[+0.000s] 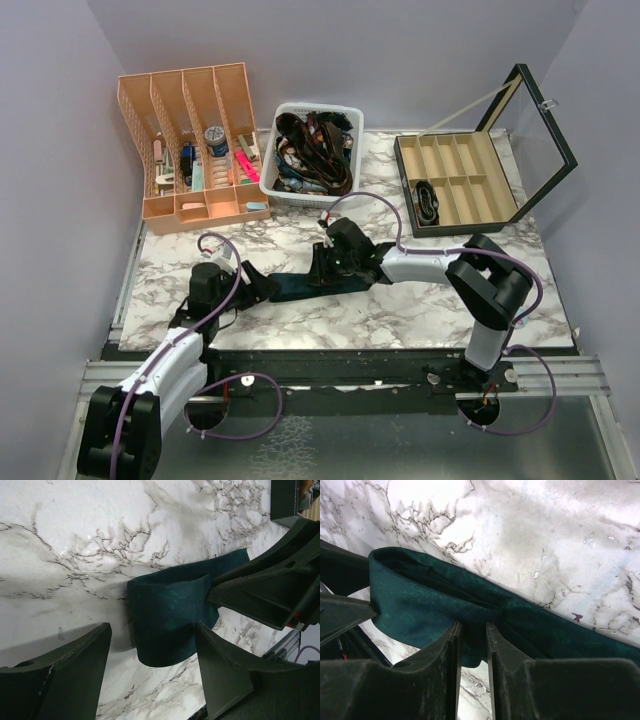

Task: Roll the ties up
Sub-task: Roll the tie at the center of the board.

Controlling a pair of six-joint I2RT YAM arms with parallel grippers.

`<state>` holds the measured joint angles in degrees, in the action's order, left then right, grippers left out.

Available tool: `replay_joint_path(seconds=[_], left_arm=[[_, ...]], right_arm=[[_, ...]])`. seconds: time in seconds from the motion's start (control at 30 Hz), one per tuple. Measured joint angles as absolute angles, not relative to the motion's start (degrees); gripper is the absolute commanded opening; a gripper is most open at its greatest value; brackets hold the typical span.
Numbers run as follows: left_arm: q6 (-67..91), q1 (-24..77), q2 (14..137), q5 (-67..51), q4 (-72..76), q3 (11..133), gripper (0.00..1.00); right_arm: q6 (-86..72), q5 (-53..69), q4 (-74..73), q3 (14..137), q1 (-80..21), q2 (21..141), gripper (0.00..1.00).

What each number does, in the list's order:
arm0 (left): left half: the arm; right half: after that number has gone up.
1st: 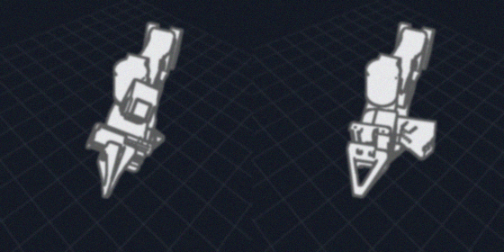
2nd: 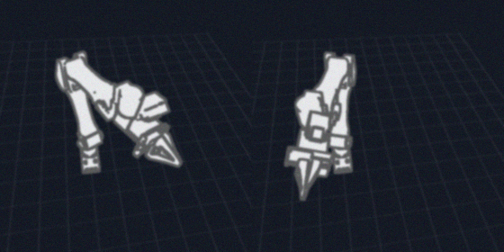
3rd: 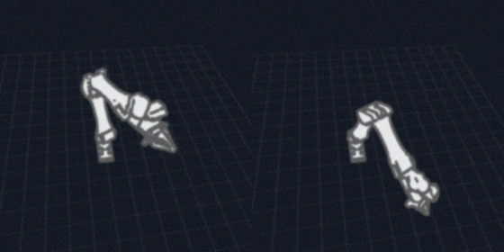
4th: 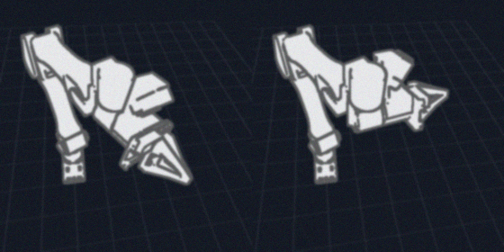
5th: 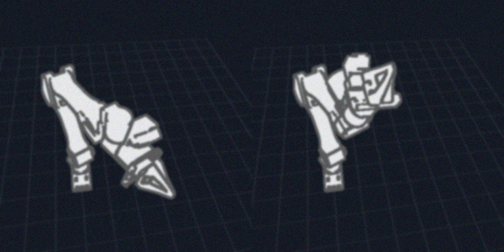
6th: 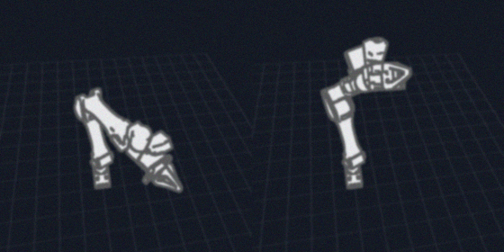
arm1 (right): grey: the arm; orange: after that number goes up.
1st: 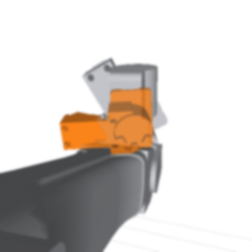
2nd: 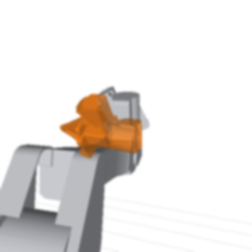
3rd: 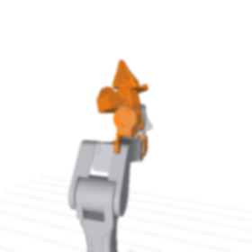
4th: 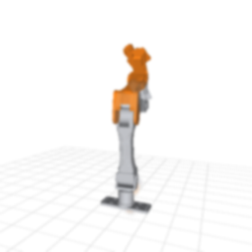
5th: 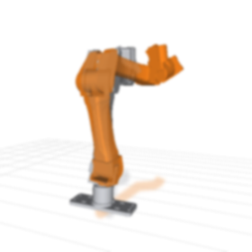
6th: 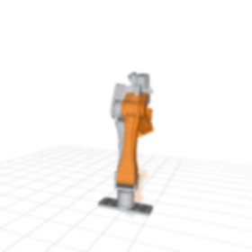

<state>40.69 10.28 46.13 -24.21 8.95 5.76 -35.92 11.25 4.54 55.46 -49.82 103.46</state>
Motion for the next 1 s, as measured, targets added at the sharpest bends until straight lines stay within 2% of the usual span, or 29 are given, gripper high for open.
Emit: replay_joint_path(seconds=[0.4,0.7,1.0], left_arm=[[40.8,11.3,47.9,-26.9,12.4,5.8,0.71],[42.0,11.7,55.8,-27.4,15.6,7.3,0.71],[42.8,11.9,63.0,-28.1,18.3,9.8,0.62]], right_arm=[[-35.8,11.2,4.6,56.0,-49.0,104.3,0.29],[-35.8,11.2,5.5,55.5,-49.0,104.3,0.29],[-35.9,11.2,7.8,54.2,-49.0,104.3,0.28]])
